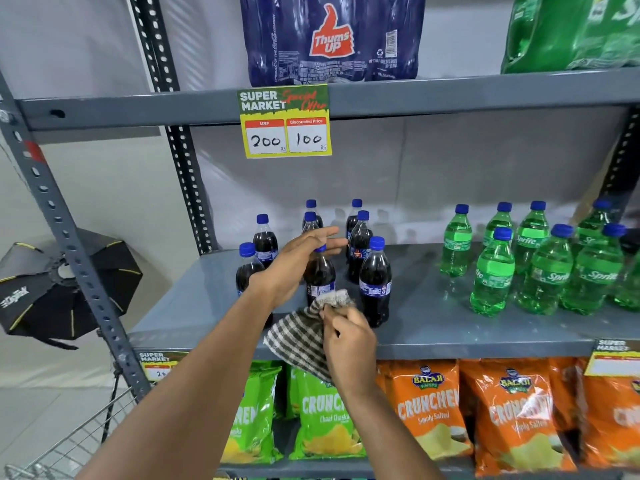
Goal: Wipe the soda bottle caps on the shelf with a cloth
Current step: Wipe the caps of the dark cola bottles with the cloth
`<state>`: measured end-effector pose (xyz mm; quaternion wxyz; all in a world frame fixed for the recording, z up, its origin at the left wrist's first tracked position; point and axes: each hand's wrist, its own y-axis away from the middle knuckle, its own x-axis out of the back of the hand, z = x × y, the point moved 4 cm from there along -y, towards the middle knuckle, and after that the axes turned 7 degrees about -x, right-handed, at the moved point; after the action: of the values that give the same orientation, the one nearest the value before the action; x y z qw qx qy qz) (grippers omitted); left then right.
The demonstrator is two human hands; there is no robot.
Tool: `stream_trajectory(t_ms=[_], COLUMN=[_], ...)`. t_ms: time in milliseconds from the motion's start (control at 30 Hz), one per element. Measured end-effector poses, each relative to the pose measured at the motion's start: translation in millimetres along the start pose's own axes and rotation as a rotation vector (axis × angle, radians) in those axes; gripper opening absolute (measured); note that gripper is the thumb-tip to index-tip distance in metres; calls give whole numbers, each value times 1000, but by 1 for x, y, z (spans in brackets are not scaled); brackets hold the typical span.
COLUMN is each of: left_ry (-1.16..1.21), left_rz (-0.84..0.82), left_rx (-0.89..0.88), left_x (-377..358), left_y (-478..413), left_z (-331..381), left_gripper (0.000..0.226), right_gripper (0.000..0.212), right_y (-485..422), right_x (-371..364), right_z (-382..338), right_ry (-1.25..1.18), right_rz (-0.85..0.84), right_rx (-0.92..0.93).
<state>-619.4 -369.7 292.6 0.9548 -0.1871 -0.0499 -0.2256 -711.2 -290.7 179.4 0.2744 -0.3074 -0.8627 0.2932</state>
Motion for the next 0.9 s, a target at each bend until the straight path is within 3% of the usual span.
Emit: stream_trajectory(t_ms=[367, 533, 700, 900], left_ry=[212, 101, 13, 75], left_rz=[24, 47, 33, 43], left_rx=[48, 39, 26, 21], left_x=[-3, -4, -3, -5], left_y=[-2, -2, -2, -2], left_z=[0, 3, 0, 1], left_gripper=[38, 41, 42, 40], right_gripper=[5, 2, 16, 3], right_y=[-45, -25, -4, -33], right_x=[12, 10, 2, 14], right_z=[-41, -16, 4, -31], right_ry=[-24, -69, -69, -120], right_rz=[125, 90, -38, 59], right_rx=[119, 52, -14, 39])
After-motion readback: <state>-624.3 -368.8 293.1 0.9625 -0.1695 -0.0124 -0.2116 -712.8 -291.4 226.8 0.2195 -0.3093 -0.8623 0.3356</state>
